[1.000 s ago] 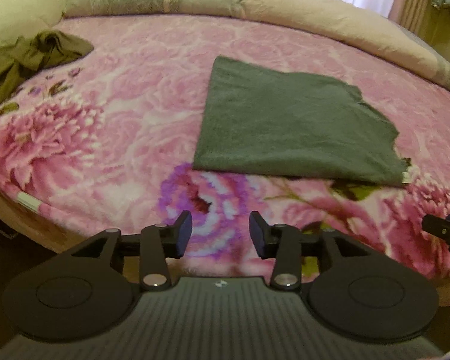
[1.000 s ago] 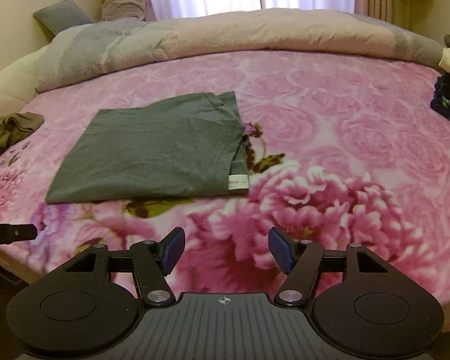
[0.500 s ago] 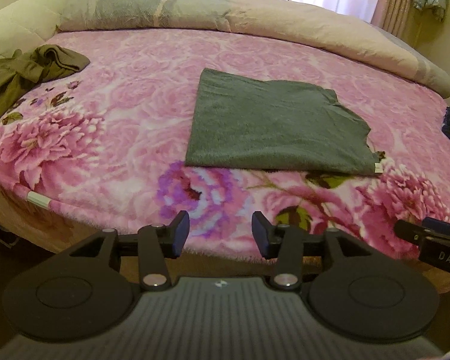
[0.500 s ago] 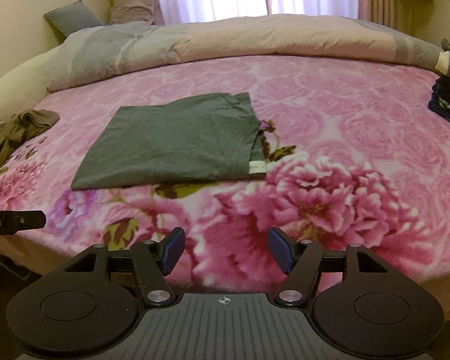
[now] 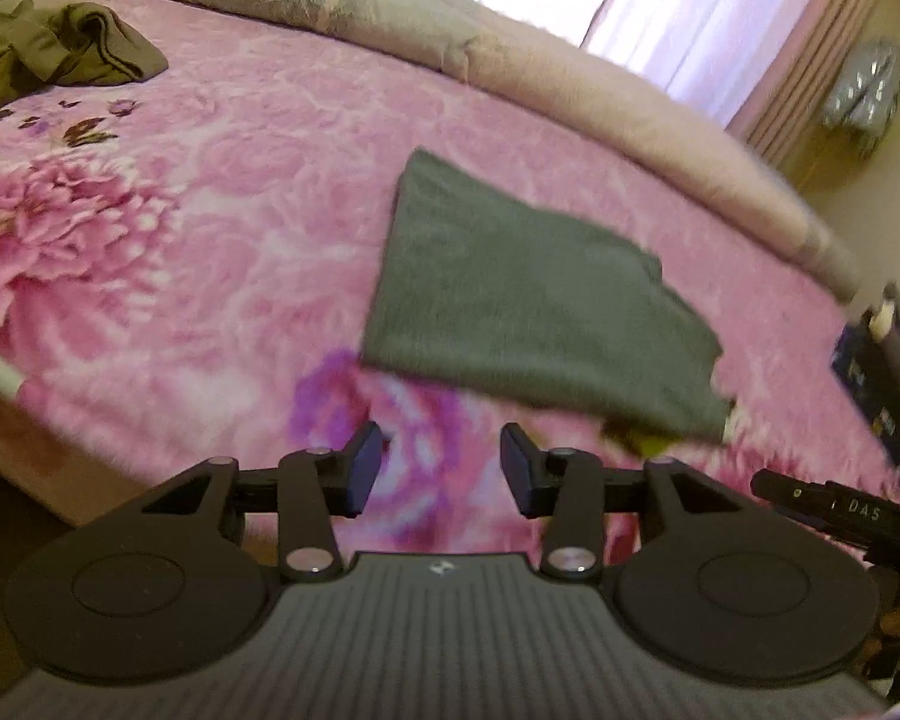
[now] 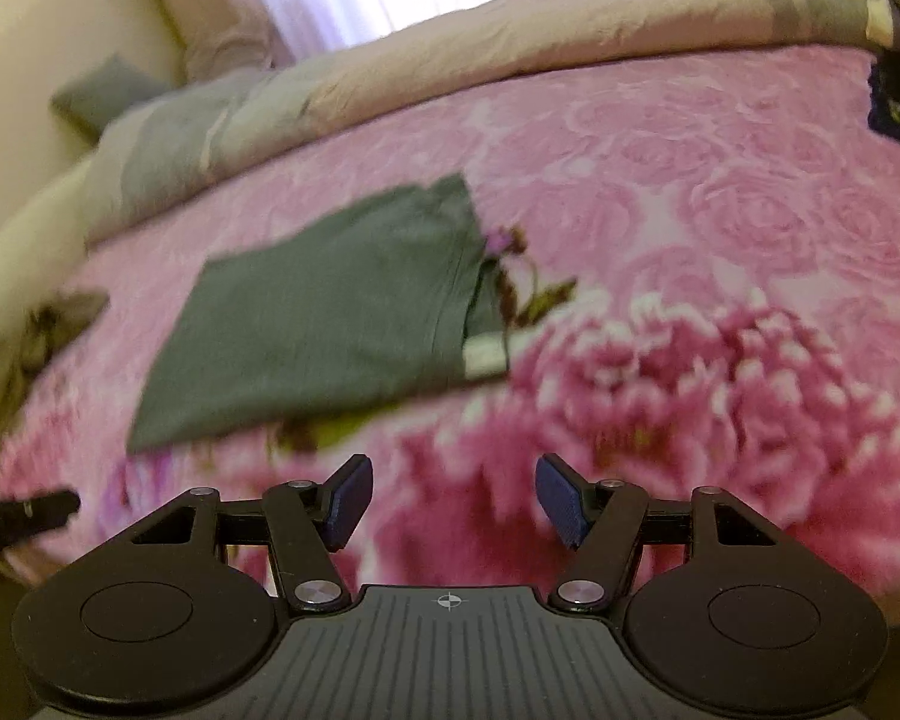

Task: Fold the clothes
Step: 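Open both tools and move them back above the folded grey-green T-shirt, then close both tools on the T-shirt edge and fold it over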

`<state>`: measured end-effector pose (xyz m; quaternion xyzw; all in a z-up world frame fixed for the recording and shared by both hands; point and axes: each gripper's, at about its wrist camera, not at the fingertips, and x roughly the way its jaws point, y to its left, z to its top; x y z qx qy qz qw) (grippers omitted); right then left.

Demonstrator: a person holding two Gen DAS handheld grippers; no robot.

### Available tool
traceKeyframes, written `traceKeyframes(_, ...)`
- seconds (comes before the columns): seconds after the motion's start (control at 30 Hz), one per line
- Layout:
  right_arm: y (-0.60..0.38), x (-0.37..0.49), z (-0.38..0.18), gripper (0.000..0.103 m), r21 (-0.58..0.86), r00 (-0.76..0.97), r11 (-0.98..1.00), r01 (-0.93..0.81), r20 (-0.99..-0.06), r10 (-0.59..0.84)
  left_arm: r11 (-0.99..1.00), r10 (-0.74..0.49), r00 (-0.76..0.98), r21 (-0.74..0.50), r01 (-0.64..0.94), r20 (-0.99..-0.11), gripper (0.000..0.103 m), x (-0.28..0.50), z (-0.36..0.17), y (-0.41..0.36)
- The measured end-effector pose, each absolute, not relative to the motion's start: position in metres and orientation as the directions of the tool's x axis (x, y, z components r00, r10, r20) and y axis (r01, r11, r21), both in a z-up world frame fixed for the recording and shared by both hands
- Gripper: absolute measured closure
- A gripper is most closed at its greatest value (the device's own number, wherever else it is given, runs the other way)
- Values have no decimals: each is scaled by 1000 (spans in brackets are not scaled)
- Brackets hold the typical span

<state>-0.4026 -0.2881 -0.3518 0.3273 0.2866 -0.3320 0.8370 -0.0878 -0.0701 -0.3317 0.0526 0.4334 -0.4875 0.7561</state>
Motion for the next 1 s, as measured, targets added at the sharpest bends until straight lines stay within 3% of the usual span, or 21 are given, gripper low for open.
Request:
traceKeyframes(0.07,-309,-399,-352,39,394,643,557,731,-672,-368,511,-704,151,-348,786,-694,70,-78,-331,-80)
traceKeyframes(0.1,-320,-396,-351,53,412,657,554,724,-658,-368,508,-708,152,-348,788,-689,70,-74,-331,-87)
traceKeyframes(0.17,-344,-388,-352,67,444,683,550,707,-632,-367,504,-716,152,-353,788,-681,70,-65,-332,-100)
traceKeyframes(0.33,-398,-360,-356,67,494,741,569,657,-563,-366,491,-730,141,-370,789,-669,70,-52,-339,-126)
traceKeyframes(0.6,-452,-327,-387,68,548,767,563,619,-577,-283,468,-749,118,-395,791,-653,70,-34,-352,-165)
traceKeyframes(0.63,-455,-325,-391,79,547,764,562,620,-583,-275,468,-747,116,-395,790,-654,70,-32,-355,-168)
traceKeyframes(0.67,-457,-323,-394,99,546,761,562,621,-590,-269,469,-746,115,-395,790,-656,70,-31,-358,-171)
traceKeyframes(0.8,-457,-330,-398,100,552,774,566,612,-565,-286,487,-725,123,-378,788,-678,70,-26,-374,-180)
traceKeyframes(0.93,-448,-316,-403,99,402,695,621,673,-631,-344,488,-713,137,-347,801,-688,73,-24,-383,-182)
traceKeyframes(0.97,-445,-310,-398,94,350,670,641,683,-649,-361,485,-710,135,-340,806,-691,73,-23,-381,-183)
traceKeyframes(1.0,-441,-304,-391,78,289,633,646,707,-666,-395,488,-712,143,-338,805,-687,73,-20,-377,-182)
